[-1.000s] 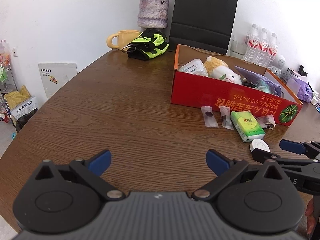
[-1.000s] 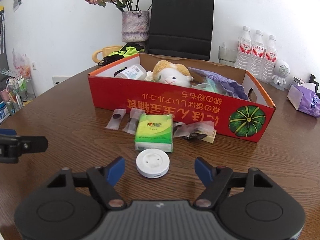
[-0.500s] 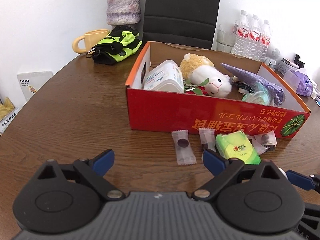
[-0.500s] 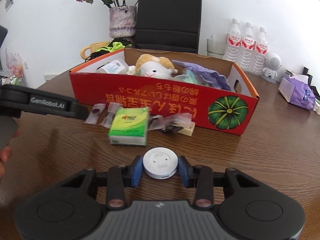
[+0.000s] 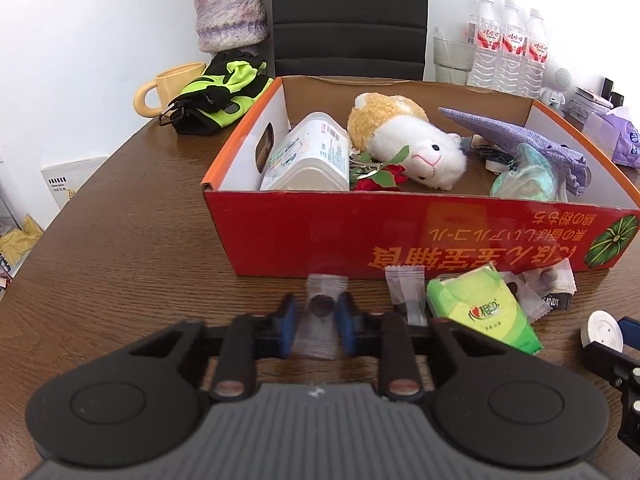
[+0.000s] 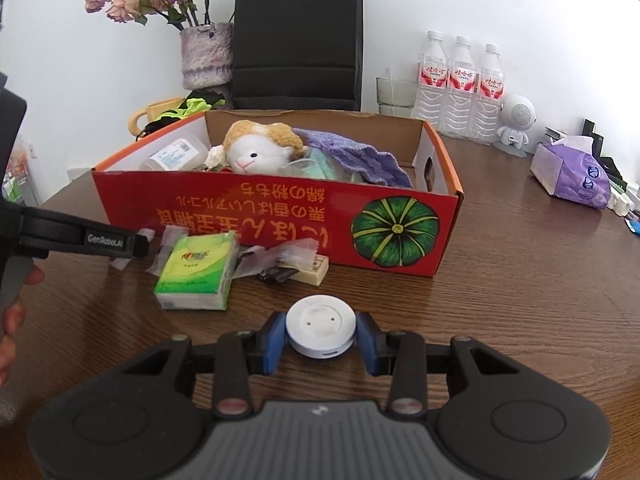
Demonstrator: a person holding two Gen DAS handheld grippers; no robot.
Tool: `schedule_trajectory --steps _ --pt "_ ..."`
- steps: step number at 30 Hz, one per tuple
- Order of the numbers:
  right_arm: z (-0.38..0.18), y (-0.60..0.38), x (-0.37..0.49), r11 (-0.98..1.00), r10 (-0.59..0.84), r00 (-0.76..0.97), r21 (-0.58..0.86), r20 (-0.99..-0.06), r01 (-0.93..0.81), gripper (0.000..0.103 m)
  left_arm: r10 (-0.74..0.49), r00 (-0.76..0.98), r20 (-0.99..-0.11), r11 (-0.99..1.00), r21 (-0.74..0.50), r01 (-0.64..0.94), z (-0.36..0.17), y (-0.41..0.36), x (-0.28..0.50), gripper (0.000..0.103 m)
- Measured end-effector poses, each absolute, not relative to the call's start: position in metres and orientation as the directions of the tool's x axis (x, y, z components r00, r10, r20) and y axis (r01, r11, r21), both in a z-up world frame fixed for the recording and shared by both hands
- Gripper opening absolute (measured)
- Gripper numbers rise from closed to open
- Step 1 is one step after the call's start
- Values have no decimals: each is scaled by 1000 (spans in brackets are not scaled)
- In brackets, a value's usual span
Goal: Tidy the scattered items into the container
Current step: 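Close left gripper on a clear-wrapped candy while right gripper lifts the white container, then carry the candy with left gripper into the box while right gripper drops the container inside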
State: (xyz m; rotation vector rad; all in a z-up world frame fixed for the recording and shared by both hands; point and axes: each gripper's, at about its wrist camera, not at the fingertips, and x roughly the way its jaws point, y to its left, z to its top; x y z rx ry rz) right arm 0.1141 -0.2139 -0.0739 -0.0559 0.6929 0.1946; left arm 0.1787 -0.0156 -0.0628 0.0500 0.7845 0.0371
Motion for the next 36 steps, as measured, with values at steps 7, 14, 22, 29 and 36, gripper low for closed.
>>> schedule_trajectory --steps 7,14,22,29,36 --pt "-70 -213 110 979 174 755 25 -632 -205 38 15 721 -693 1000 24 2 -59 -10 163 16" --pt "-66 -215 99 978 183 763 34 -620 -207 38 -29 741 -671 1000 -26 15 -46 5 133 16" --pt "-59 -215 93 975 186 772 20 -607 -220 38 -78 791 -607 997 -57 54 -15 11 105 16" --pt "-78 -210 112 976 156 745 -16 -649 -218 48 -92 782 -617 996 -70 62 -19 10 104 16" --pt "-67 -218 113 972 214 745 63 -632 -225 38 -122 788 -604 992 -110 70 -12 16 103 16"
